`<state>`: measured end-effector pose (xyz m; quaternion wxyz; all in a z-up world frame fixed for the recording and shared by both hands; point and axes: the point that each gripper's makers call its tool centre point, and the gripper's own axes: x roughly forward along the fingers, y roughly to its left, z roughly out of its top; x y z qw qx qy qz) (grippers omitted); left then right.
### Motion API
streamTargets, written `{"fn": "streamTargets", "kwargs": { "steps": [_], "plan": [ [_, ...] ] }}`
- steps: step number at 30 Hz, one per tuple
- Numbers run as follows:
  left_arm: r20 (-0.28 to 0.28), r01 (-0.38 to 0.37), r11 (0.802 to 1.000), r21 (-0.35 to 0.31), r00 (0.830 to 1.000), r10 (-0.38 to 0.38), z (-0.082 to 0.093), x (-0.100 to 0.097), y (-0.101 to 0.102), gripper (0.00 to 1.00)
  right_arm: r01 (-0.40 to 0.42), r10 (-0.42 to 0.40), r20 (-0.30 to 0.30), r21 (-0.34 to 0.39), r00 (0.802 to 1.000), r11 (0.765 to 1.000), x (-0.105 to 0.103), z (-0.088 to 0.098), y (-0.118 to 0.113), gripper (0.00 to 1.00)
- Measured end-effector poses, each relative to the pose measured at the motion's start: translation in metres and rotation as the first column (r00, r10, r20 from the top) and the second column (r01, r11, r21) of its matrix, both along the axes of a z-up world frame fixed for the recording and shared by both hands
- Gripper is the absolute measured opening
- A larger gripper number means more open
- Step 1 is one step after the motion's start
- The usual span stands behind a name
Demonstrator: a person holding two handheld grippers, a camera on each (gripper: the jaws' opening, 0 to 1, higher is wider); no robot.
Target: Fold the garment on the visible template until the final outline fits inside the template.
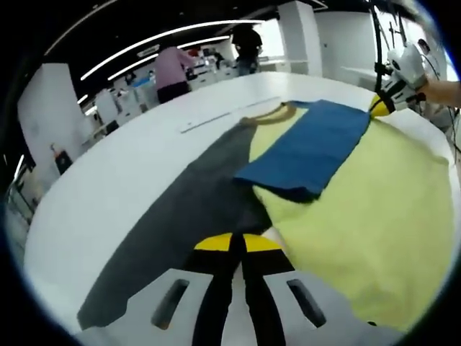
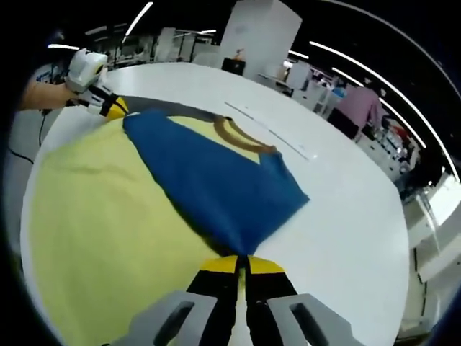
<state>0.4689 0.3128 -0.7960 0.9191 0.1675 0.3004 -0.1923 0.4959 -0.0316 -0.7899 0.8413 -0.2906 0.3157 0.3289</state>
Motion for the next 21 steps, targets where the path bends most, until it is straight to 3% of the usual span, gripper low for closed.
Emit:
{"fn": "streamTargets", "kwargs": {
  "steps": [13,21],
  "plan": [
    [-0.015,-0.022,1.000,-0.009,1.000,0.021,-0.002,0.001,0.001,0.01,-0.002,0.002,0.002,-0.035,1.000,0.999,0.000,0.001,-0.015,0.00],
    [-0.021,-0.026,1.000,-0.011,0.999,0.026,-0.002,0.000,0.001,0.01,-0.022,0.020,-0.028,-0.062,0.999,0.998,-0.004,-0.008,-0.020,0.00]
  ]
}}
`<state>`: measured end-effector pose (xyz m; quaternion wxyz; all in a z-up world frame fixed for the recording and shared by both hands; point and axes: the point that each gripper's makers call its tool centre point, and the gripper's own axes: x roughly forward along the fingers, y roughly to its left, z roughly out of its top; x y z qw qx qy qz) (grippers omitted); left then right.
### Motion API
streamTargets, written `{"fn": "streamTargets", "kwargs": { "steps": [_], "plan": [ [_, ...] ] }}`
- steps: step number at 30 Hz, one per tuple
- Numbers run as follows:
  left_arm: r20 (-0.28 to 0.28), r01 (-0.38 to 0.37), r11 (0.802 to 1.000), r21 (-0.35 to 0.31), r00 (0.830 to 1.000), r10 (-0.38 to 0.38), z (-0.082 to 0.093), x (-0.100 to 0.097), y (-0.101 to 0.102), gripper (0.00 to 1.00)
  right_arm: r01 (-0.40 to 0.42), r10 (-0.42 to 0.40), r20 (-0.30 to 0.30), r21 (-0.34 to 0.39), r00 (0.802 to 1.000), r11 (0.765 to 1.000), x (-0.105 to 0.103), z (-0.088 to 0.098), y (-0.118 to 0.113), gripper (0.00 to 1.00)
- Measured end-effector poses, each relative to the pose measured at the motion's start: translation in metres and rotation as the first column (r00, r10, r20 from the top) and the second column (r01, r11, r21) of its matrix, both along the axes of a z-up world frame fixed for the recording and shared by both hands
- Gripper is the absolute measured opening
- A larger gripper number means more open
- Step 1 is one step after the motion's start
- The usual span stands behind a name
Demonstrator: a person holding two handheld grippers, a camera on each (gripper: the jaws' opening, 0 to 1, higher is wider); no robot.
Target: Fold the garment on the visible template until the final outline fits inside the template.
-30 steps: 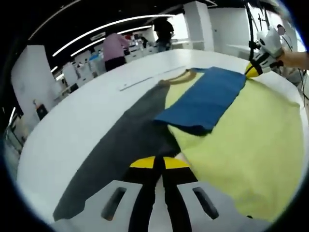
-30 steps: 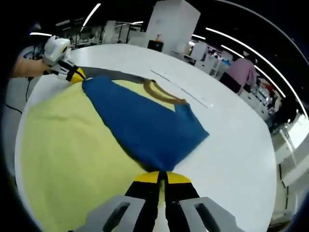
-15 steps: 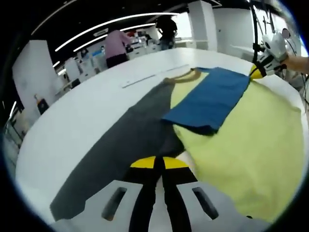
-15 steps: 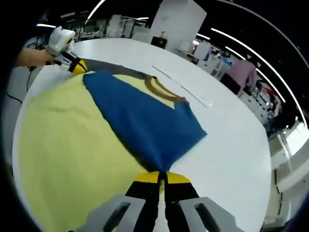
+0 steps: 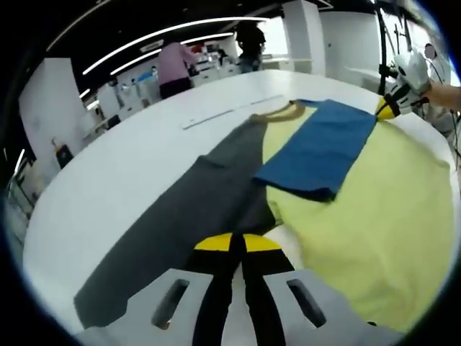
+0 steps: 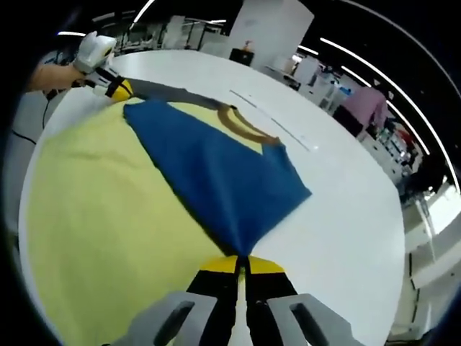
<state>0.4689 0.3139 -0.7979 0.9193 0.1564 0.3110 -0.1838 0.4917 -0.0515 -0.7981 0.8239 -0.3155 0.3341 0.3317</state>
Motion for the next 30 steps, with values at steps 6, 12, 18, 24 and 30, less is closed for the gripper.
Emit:
{"fn": "streamTargets", "kwargs": {
  "steps": [6,12,18,24,30],
  "plan": [
    [-0.005,-0.008,1.000,-0.013,1.000,0.008,0.000,0.000,0.000,0.01,0.023,-0.022,-0.023,0.038,0.999,0.999,-0.001,-0.001,0.000,0.00],
    [-0.008,-0.016,1.000,-0.021,1.000,0.016,0.001,-0.001,0.000,0.03,0.100,-0.092,-0.072,0.124,0.993,0.987,-0.002,-0.002,-0.003,0.01],
    [-0.016,-0.015,0.999,-0.041,1.000,0.014,0.005,-0.005,0.001,0.19,0.151,-0.133,-0.090,0.231,0.987,0.961,-0.003,0.009,-0.003,0.15],
    [0.012,-0.027,0.994,-0.109,1.000,0.028,0.020,-0.004,0.001,0.33,0.177,-0.146,-0.111,0.367,0.983,0.913,-0.007,0.028,0.004,0.41],
    [0.056,-0.042,0.979,-0.198,0.997,0.054,0.040,-0.004,-0.001,0.48,0.161,-0.121,-0.118,0.435,0.986,0.886,-0.018,0.045,0.011,0.58]
  ]
}}
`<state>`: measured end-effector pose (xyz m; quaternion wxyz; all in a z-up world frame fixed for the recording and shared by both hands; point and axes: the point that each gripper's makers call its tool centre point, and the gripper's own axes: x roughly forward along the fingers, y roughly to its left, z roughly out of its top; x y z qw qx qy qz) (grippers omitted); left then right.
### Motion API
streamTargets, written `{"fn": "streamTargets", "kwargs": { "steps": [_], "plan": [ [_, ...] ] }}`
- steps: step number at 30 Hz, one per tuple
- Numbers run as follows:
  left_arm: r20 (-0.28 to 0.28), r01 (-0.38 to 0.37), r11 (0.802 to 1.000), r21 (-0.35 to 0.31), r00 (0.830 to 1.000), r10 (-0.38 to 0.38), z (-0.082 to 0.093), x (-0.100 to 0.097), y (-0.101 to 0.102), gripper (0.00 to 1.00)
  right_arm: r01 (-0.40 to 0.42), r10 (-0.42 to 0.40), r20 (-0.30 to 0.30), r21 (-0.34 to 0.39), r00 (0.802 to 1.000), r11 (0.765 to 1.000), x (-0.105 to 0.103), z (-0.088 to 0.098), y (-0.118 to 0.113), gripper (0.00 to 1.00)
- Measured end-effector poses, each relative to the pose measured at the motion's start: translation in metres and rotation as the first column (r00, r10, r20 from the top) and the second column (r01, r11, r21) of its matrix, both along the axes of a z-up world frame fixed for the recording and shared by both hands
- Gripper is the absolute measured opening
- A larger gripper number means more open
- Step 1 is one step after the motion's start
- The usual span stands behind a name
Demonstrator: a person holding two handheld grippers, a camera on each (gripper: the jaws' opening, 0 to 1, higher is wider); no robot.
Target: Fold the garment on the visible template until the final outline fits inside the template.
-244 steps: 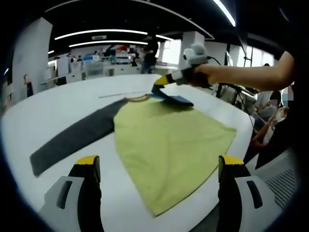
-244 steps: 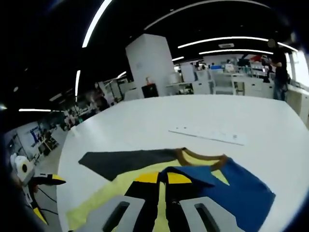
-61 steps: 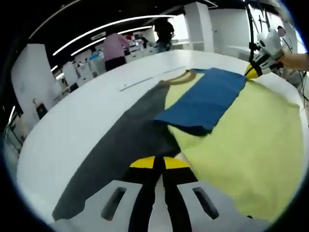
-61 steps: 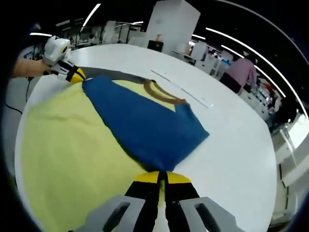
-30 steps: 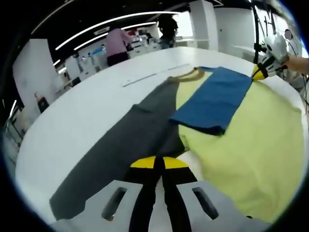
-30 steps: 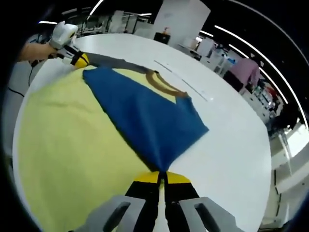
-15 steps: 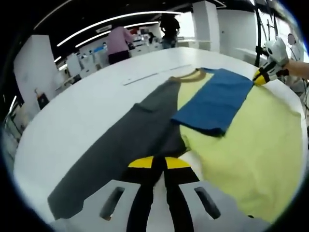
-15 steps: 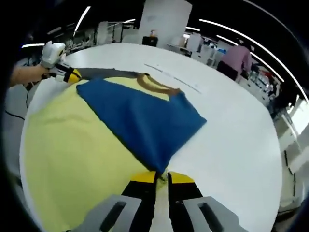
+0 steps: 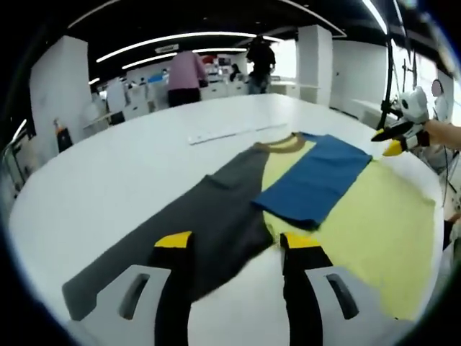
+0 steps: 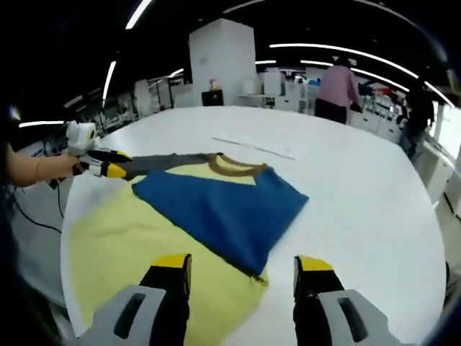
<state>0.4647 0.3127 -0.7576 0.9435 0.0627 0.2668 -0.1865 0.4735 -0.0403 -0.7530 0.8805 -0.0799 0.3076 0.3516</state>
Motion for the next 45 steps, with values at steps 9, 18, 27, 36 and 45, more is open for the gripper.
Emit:
{"fn": "streamTargets", "kwargs": {
  "steps": [9,18,27,36,45],
  "plan": [
    [0.034,-0.022,0.999,-0.046,0.999,0.024,0.017,-0.011,0.005,0.66,-0.067,0.066,0.023,0.061,0.998,0.996,-0.029,0.025,0.014,0.79],
    [0.059,-0.099,0.992,-0.082,0.993,0.104,0.029,-0.024,0.032,0.81,-0.102,0.093,0.080,0.127,0.992,0.987,-0.054,0.055,0.024,0.91],
    [0.062,-0.185,0.979,-0.091,0.980,0.191,0.032,-0.040,0.069,0.94,-0.127,0.112,0.090,0.176,0.990,0.976,-0.081,0.065,0.032,0.99],
    [0.052,-0.285,0.956,-0.075,0.956,0.289,0.030,-0.055,0.109,0.97,-0.140,0.121,0.116,0.174,0.986,0.975,-0.092,0.069,0.033,0.99],
    [0.046,-0.400,0.912,-0.085,0.913,0.405,0.031,-0.069,0.137,0.91,-0.142,0.124,0.117,0.160,0.985,0.977,-0.103,0.066,0.040,0.99]
  ]
}}
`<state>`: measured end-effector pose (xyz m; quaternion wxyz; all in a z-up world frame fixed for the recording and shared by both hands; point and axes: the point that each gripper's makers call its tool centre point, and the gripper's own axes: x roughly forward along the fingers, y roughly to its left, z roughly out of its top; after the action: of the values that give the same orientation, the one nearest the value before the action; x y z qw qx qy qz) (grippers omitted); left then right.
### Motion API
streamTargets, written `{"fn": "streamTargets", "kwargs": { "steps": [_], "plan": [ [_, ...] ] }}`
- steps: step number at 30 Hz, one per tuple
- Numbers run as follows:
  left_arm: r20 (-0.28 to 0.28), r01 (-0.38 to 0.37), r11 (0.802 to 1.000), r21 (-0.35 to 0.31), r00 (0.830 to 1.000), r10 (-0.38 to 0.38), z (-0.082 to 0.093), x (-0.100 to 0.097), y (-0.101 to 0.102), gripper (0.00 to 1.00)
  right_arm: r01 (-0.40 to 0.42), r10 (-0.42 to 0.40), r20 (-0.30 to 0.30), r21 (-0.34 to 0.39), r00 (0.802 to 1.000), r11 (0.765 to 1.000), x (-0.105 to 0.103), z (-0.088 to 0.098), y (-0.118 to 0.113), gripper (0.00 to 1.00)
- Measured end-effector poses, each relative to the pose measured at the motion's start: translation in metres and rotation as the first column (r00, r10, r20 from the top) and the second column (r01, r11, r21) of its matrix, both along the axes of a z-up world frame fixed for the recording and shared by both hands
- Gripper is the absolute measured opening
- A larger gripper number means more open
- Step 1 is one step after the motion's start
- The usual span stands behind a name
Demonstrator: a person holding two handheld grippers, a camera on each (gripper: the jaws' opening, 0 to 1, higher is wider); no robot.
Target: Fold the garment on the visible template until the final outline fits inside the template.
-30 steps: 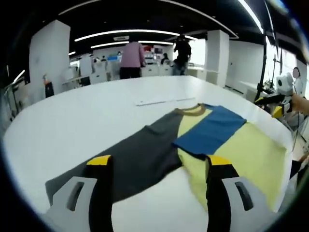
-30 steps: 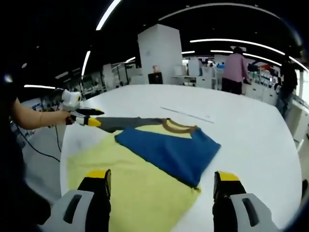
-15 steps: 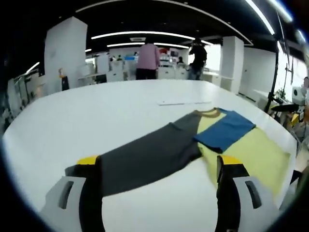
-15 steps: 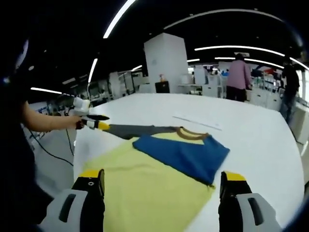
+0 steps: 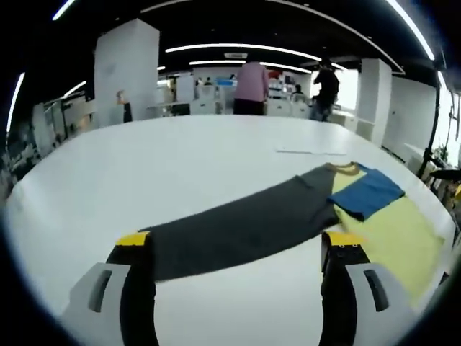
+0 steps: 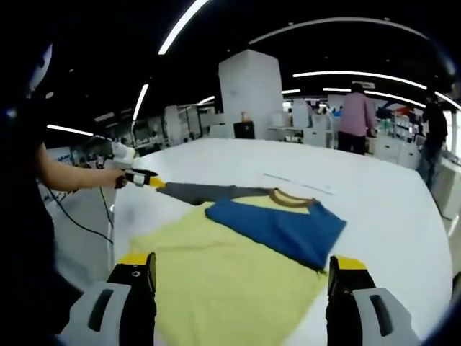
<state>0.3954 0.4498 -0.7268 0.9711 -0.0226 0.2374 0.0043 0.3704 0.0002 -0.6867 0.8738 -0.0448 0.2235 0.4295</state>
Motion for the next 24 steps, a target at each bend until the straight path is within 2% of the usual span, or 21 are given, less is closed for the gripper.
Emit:
{"fn": "streamTargets", "kwargs": {
  "steps": [4,8,12,16,19,21,24],
  "plan": [
    [-0.008,-0.073,0.996,-0.059,0.997,0.072,-0.002,-0.004,0.016,0.87,0.002,-0.002,-0.003,0.010,1.000,1.000,-0.005,0.002,0.003,0.99],
    [-0.019,-0.110,0.993,-0.034,0.994,0.109,-0.005,-0.008,0.033,0.82,0.002,-0.002,0.000,0.009,1.000,1.000,-0.007,0.003,0.004,0.98],
    [-0.011,-0.166,0.983,-0.075,0.986,0.166,-0.011,-0.009,0.048,0.78,0.015,-0.015,-0.001,0.013,1.000,1.000,-0.008,0.003,0.001,0.97],
    [-0.021,-0.186,0.981,-0.048,0.983,0.185,-0.020,-0.009,0.057,0.71,0.027,-0.027,-0.008,0.004,1.000,1.000,-0.010,0.000,-0.002,0.96],
    [-0.032,-0.215,0.974,-0.066,0.976,0.214,-0.028,-0.009,0.065,0.65,0.034,-0.034,-0.014,-0.002,0.999,0.999,-0.012,-0.002,-0.003,0.92],
    [-0.044,-0.225,0.974,-0.019,0.974,0.223,-0.033,-0.010,0.071,0.58,0.039,-0.040,-0.013,-0.006,0.999,0.999,-0.012,-0.002,-0.005,0.91],
    [-0.064,-0.240,0.971,-0.022,0.969,0.238,-0.040,-0.011,0.075,0.53,0.045,-0.045,-0.016,-0.009,0.999,0.999,-0.013,-0.003,-0.007,0.91]
  ]
}}
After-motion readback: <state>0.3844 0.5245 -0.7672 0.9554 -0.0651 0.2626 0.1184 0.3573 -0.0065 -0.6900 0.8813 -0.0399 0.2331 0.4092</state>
